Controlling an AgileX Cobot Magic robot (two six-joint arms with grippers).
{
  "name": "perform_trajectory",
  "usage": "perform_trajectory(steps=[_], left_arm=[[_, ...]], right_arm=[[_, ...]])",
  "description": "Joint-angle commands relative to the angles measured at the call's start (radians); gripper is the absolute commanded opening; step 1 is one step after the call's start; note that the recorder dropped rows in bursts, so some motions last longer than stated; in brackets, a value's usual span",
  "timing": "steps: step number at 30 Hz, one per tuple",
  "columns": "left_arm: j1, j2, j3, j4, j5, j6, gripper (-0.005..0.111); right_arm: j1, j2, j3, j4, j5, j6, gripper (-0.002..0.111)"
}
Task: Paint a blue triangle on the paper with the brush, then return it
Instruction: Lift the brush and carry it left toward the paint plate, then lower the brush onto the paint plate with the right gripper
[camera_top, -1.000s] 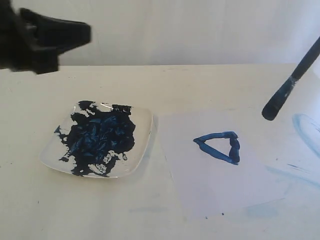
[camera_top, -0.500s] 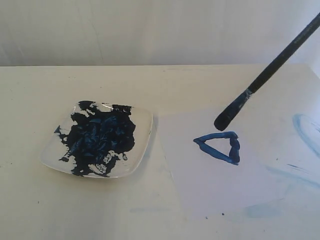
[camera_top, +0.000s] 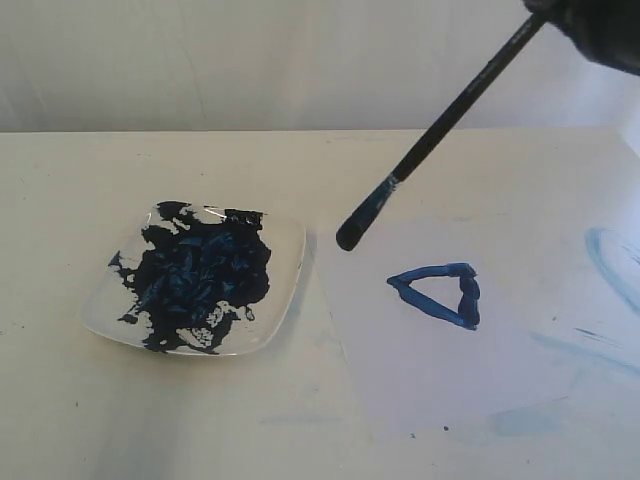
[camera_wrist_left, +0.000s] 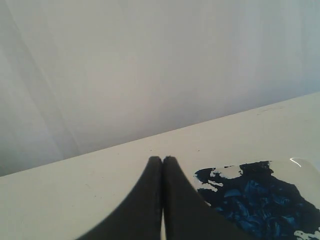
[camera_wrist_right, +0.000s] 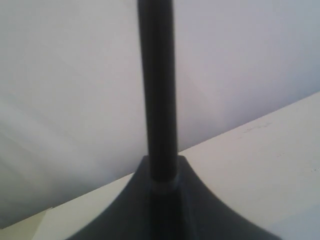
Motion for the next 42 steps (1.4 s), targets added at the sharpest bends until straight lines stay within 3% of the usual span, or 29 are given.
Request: perform_trajectory(steps=[1,8,13,17,20,26,42], left_arm=[[0.004,-0.008,0.005,0.011,0.000,-0.007,0.000],[0.004,-0.008,0.005,0.011,-0.018,-0.041,0.000],[0.004,-0.008,0.005,0.011,-0.043,-0.041,0.000],[0.004,-0.008,0.005,0.011,-0.045,-0.046,0.000],[0.004,-0.008,0.007,0.011,-0.011,-0.171,0.000],[0.004,-0.001,0.046,0.011,0.141,-0.187,0.000],[0.004,-0.001,0.046,0.011,0.130,-0.187,0.000]], right_arm=[[0.079,0.084,0.005,0.006,-0.119,-0.006,0.000],[0.095,0.224,0.004,0.001,-0.208,0.265,0.000],[0.095,0.341,-0.035,-0.001,-0.247,0.356,0.000],[0.095,0.442,-0.111,-0.099,-0.183,0.439,0.000],[0.095,0.574,-0.227,-0.204,-0.105,0.506,0.000],[0.091,0.719,-0.351,-0.202,-0.060,0.640,0.000],[0.069,0.924,-0.403,-0.082,0.068,0.806,0.000]])
